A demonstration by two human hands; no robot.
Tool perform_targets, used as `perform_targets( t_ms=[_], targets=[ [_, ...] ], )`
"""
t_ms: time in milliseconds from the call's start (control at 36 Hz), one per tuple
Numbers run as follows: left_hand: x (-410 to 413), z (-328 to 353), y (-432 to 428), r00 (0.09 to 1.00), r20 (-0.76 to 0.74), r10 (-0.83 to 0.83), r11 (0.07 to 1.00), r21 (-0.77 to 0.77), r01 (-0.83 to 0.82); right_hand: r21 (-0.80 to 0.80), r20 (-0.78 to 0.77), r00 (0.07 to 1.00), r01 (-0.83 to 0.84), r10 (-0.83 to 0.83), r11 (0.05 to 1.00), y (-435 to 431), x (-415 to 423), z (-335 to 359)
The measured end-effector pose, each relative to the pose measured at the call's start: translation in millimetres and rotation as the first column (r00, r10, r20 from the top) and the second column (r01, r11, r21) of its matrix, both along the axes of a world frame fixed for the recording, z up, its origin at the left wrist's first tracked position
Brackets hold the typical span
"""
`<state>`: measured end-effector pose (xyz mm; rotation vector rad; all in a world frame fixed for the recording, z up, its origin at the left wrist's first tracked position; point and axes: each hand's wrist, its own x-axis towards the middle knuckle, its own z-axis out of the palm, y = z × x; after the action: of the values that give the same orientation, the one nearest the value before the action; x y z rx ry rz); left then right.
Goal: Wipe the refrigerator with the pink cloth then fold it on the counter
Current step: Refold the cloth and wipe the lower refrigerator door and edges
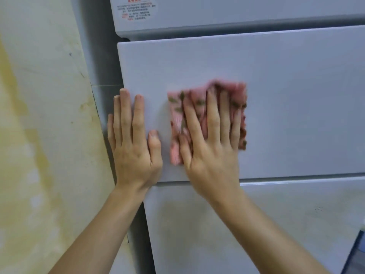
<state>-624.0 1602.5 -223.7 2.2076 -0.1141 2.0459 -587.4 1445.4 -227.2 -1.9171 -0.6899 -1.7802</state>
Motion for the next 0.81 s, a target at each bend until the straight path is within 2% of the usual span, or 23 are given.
perform_targets(
  t_ms=[111, 194, 306, 444, 556, 667, 806],
  targets=[
    [-2, -12, -8, 0.999, -0.040, 0.019, 0.999, 0.045, -0.017, -0.092, -0.096, 0.994, 0.035, -0.044, 0.995, -32, 3, -79],
    [-2, -19, -14, 0.992, -0.040, 0.116, 0.991, 0.076, -0.113, -0.112, -0.122, 0.991, 0.047, -0.060, 0.993, -48, 8, -85],
    [0, -16, -22, 0.989, -0.027, 0.149, 0.984, 0.099, -0.145, -0.045, -0.102, 0.993, 0.048, -0.052, 0.998, -52, 9, -38],
    [2, -9, -30, 0.988, -0.005, 0.156, 0.985, 0.076, -0.155, 0.099, -0.070, 0.994, 0.094, -0.087, 0.991, -56, 18, 59],
    [4, -6, -33, 0.989, 0.044, 0.138, 0.987, 0.081, -0.141, 0.157, -0.104, 0.986, 0.145, -0.130, 0.977, -50, 17, 77],
    [6, -4, -39, 0.992, 0.052, 0.116, 0.992, 0.053, -0.118, 0.161, -0.068, 0.995, 0.081, -0.071, 0.984, -52, 16, 47],
    [7, -10, -47, 0.995, 0.031, 0.094, 0.994, 0.056, -0.096, -0.001, -0.180, 0.981, 0.067, -0.066, 0.998, -79, 15, -66]
  ],
)
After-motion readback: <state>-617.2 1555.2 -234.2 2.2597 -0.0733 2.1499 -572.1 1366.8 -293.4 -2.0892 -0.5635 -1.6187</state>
